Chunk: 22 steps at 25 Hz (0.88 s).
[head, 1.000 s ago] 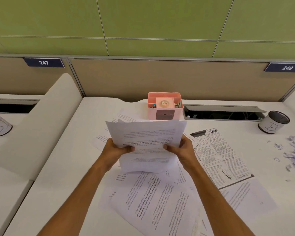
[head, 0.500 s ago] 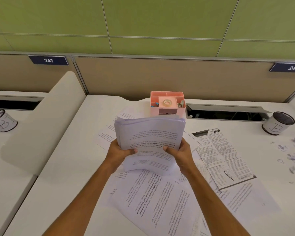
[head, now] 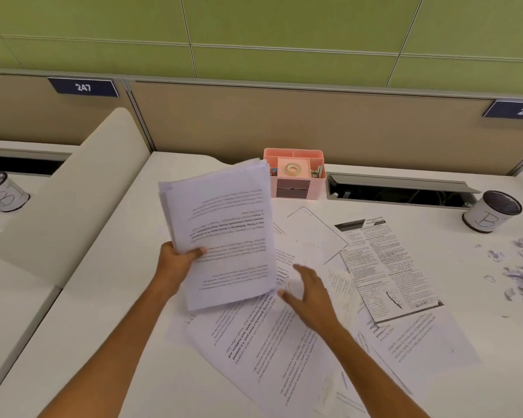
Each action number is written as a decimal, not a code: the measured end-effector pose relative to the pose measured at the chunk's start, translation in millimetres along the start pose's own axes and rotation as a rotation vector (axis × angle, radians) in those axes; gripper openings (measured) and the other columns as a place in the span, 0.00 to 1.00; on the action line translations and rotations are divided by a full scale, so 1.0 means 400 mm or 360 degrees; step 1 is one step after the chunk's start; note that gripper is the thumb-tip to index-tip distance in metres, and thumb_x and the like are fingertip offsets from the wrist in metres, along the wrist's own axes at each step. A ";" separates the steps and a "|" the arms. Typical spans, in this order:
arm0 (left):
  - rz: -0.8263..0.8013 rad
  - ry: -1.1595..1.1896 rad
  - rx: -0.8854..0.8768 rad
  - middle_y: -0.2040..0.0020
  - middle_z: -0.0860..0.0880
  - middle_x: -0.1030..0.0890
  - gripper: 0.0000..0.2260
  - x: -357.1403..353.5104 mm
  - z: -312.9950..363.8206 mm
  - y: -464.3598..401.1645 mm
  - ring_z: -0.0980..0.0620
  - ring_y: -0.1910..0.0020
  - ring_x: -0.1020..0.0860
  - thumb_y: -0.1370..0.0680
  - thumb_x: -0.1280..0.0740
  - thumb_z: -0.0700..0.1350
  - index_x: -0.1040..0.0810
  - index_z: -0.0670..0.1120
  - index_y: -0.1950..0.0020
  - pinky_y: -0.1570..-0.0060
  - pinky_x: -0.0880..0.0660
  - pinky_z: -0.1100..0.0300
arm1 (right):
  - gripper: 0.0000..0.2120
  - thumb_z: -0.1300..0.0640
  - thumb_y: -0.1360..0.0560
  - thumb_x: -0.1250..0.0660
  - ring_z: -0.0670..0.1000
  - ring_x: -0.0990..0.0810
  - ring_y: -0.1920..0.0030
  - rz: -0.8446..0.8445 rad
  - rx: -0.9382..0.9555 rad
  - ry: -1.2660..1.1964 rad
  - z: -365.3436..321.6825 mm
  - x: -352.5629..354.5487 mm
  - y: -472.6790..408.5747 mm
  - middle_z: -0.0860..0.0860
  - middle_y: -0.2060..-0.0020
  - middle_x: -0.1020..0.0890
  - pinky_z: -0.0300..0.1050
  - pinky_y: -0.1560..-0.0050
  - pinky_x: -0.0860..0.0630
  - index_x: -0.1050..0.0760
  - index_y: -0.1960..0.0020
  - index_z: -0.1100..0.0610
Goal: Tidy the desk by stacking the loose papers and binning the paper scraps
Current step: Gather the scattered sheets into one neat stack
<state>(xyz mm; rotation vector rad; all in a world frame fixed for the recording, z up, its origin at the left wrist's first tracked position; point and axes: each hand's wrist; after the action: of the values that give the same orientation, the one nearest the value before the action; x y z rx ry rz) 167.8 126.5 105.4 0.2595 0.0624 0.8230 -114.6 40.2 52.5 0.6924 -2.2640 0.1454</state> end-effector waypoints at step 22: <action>-0.0043 0.0124 0.0357 0.44 0.42 0.19 0.19 0.305 -0.066 0.034 0.43 0.49 0.20 0.29 0.30 0.28 0.22 0.41 0.41 0.47 0.24 0.48 | 0.46 0.23 0.34 0.51 0.54 0.53 0.22 -0.0360 -0.0039 0.1078 0.200 0.077 -0.020 0.47 0.21 0.50 0.59 0.25 0.55 0.47 0.22 0.45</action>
<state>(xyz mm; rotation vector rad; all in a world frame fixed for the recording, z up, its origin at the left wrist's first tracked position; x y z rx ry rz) 236.9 230.1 89.0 0.4372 0.2319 0.7995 -178.9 -4.4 16.1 0.7442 -1.5312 0.2058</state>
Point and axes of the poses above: each hand's wrist, its own y-axis away from the middle knuckle, its own x-axis out of the back of the hand, z = x × y
